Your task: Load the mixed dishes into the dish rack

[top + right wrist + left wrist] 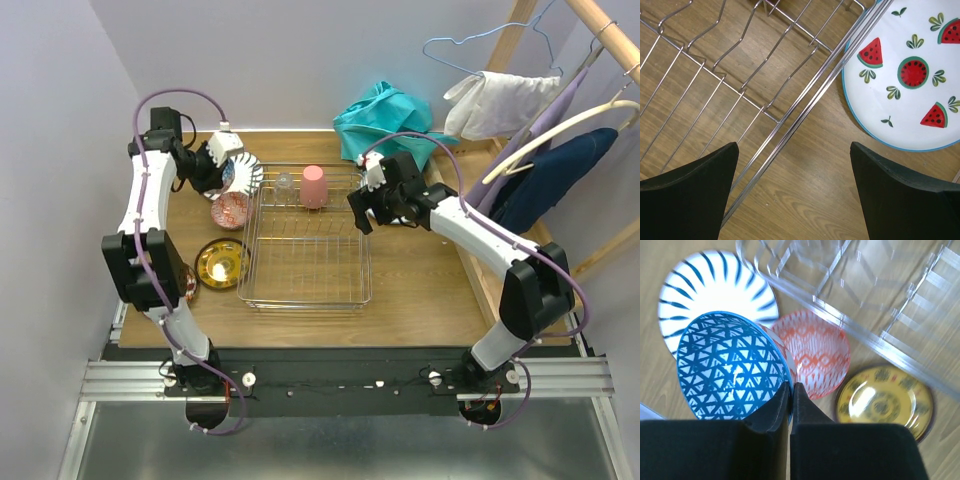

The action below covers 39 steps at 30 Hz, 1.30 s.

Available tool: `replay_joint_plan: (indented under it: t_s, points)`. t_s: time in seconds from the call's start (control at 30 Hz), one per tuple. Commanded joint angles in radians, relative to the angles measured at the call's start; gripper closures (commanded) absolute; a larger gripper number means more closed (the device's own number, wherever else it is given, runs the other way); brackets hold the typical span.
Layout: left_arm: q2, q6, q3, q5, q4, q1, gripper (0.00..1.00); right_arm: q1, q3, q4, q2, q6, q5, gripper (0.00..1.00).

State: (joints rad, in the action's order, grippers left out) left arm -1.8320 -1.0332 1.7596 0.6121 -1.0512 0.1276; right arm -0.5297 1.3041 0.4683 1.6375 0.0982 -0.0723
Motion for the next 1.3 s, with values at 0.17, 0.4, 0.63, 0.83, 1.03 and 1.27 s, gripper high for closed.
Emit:
replay_joint_plan:
  t_s: [0.17,0.4,0.63,0.83,1.03,1.27]
  points:
    - [0.432,0.823,-0.421,0.365,0.754,-0.075,1.00,0.004,-0.078,-0.051,-0.085,0.020,0.104,0.00]
    - [0.570,1.369,-0.764,0.457,1.323,-0.172,1.00,0.007,-0.140,-0.094,-0.091,0.005,0.221,0.00]
    - [0.596,1.646,-0.956,0.442,1.583,-0.304,1.00,0.039,-0.103,-0.085,-0.059,-0.028,0.325,0.00]
    - [0.557,1.737,-1.043,0.430,1.665,-0.371,1.00,0.048,-0.083,-0.066,-0.064,-0.028,0.339,0.00]
    - [0.525,1.809,-1.056,0.354,1.697,-0.421,1.00,0.050,-0.123,-0.062,-0.087,-0.057,0.240,0.00]
    - [0.507,1.809,-0.987,0.209,1.526,-0.499,1.00,0.050,-0.008,-0.008,-0.119,-0.127,0.144,0.00]
